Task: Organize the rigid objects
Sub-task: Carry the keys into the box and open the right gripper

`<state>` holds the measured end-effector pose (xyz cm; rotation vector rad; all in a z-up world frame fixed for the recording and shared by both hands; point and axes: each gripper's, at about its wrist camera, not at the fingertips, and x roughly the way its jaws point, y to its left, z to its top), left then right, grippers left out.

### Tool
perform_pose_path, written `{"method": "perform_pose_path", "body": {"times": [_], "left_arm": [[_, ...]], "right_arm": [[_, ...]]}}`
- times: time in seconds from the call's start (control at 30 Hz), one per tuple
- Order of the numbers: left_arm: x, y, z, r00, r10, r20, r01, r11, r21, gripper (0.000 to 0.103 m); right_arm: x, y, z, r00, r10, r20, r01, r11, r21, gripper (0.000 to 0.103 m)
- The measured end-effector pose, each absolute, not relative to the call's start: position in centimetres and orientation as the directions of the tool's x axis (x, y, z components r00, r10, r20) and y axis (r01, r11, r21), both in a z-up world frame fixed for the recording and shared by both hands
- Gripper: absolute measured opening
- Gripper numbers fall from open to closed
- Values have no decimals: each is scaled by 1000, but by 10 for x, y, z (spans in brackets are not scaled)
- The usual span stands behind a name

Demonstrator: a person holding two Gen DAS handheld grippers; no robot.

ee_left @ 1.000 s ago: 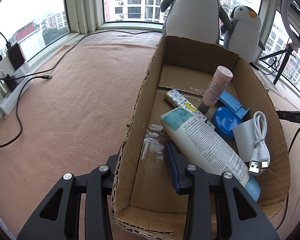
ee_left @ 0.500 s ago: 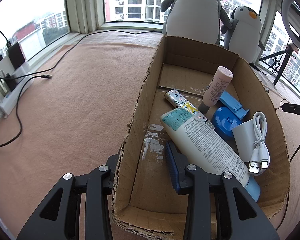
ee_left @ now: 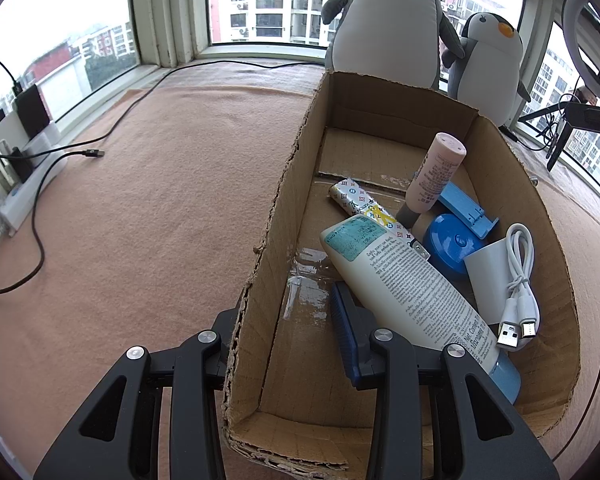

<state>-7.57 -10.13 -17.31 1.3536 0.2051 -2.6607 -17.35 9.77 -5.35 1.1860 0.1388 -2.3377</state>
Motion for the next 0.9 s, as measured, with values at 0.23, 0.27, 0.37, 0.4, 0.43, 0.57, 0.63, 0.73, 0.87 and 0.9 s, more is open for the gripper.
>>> {"method": "perform_pose_path", "body": {"times": [0.23, 0.27, 0.37, 0.4, 0.43, 0.57, 0.63, 0.73, 0.87, 0.9], "left_arm": [[-76, -101, -173, -582, -70, -810, 194, -979, -54, 36], [-76, -101, -173, -582, -70, -810, 194, -979, -55, 36], [-76, -101, -173, -582, -70, -810, 194, -979, -54, 36], [-76, -101, -173, -582, -70, -810, 194, -979, -54, 36], [-76, -101, -173, -582, -70, -810, 194, -979, -54, 36], [-76, -101, -173, -582, -70, -810, 194, -979, -55, 36], [-75, -101, -173, -582, -70, -810, 194, -980, -54, 36], [-75, -101, -173, -582, -70, -810, 194, -980, -54, 36], [-75, -102, -174, -583, -70, -810, 195, -979, -55, 36], [-76, -102, -174, -583, -70, -809, 194, -979, -55, 36]], "right_arm": [[-173, 56, -59, -457, -432, -777, 547, -826, 137, 2], [-173, 52, -62, -451, -434, -780, 552, -822, 139, 2], [-175, 41, -69, -434, -434, -790, 560, -816, 141, 2], [-175, 39, -71, -429, -434, -793, 563, -814, 141, 2], [-176, 37, -73, -426, -432, -795, 565, -813, 139, 2], [-179, 34, -79, -421, -423, -802, 564, -815, 134, 3], [-181, 36, -81, -422, -421, -803, 554, -821, 139, 13], [-182, 42, -77, -450, -430, -783, 535, -832, 149, 63], [-179, 42, -72, -470, -427, -772, 539, -832, 132, 72], [-179, 41, -71, -473, -426, -771, 539, -832, 128, 73]]}}
